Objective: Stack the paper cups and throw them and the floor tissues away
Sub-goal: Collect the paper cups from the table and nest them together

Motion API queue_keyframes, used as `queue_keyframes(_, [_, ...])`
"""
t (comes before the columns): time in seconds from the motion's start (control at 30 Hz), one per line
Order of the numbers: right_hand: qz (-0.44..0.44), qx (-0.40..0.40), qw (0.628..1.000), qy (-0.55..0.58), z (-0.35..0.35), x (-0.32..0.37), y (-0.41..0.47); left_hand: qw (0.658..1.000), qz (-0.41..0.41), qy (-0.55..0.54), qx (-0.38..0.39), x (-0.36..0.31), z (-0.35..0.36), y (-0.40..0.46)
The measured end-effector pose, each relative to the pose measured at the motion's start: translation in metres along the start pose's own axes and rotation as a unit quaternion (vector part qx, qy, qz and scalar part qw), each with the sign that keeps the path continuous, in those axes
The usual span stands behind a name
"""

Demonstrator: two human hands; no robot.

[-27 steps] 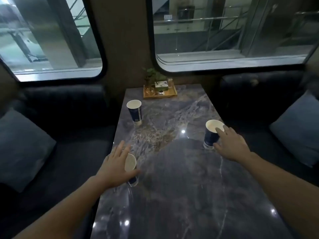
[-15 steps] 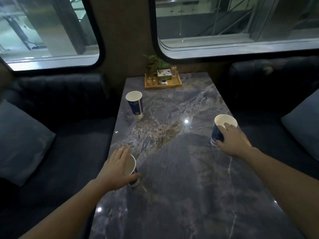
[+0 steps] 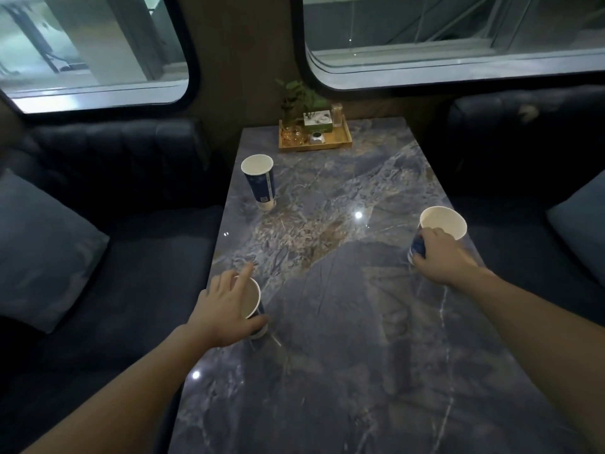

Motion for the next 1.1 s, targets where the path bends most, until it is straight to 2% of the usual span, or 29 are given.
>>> queue_keyframes(0.1, [-0.009, -0.001, 1.0, -0.006, 0.001, -0.001, 0.001, 1.0, -0.003, -0.007, -0.013, 0.0, 0.002, 0.0])
queue_keyframes(0.27, [-0.012, -0.012, 1.0, 0.003, -0.003, 0.001, -0.002, 0.999, 0.002, -0.039, 0.01, 0.002, -0.002, -0.001])
queue_keyframes(0.43, [-0.013, -0.045, 0.998, 0.041, -0.008, 0.005, -0.005, 0.996, 0.004, -0.086, -0.016, 0.001, -0.004, -0.003])
queue_keyframes(0.57, [-0.026, -0.073, 0.995, 0.061, -0.013, 0.019, -0.009, 0.986, -0.005, -0.141, -0.092, 0.0, -0.009, -0.009])
queue_keyframes(0.67, [-0.059, -0.095, 0.989, 0.098, -0.016, 0.037, -0.017, 0.964, -0.03, -0.197, -0.173, -0.002, -0.015, -0.013])
queue_keyframes(0.77, [-0.118, -0.124, 0.975, 0.14, -0.019, 0.057, -0.028, 0.944, -0.037, -0.24, -0.224, -0.004, -0.019, -0.017])
queue_keyframes(1.1, [-0.236, -0.177, 0.897, 0.328, -0.038, 0.113, -0.083, 0.907, -0.058, -0.311, -0.279, -0.008, -0.019, -0.025])
Point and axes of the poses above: each hand's wrist, its own y-axis towards the middle knuckle, its own z-axis out of the palm, x = y × z, the point moved 3 cm from there along y, towards the middle knuckle, and after that the axes turned 14 degrees about z, right-handed, at the moved point
